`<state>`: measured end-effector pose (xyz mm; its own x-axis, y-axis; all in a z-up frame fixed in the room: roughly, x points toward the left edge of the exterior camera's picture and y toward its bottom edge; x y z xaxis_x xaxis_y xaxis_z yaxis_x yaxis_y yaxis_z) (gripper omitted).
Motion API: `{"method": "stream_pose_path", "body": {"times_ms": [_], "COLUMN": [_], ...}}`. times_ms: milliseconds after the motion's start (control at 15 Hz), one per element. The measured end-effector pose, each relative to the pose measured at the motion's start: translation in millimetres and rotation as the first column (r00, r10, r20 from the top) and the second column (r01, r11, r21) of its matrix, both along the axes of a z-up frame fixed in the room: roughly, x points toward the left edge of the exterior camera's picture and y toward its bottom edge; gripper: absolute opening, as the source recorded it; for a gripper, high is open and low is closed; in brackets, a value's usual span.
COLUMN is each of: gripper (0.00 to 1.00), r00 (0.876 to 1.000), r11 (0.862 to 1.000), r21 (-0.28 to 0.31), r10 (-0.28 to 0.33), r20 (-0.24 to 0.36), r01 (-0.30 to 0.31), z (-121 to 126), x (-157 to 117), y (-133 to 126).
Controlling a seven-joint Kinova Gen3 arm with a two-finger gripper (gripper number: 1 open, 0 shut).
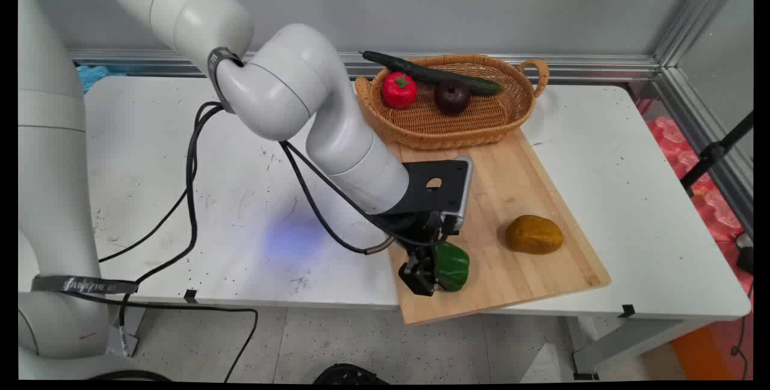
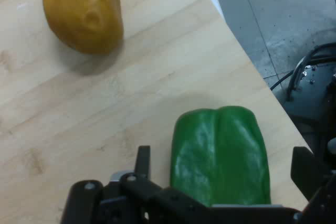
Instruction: Pick up the cucumber from the vegetable basket
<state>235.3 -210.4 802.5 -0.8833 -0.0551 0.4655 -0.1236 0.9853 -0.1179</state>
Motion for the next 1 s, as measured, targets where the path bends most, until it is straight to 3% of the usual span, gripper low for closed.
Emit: {"method": "stream_pose_path", "body": {"times_ms": [467,1000], "gripper": [1.00,1.00], "r00": [0.999,0.986], "r11": [1.000,0.991], "r21": [-0.010,0.005], "r10": [0.029,0.136], "r20": [-0.038,-0.097], "r01": [-0.030,-0.136], "z": [27,85], "x": [18,73], "y": [-2,-9]}}
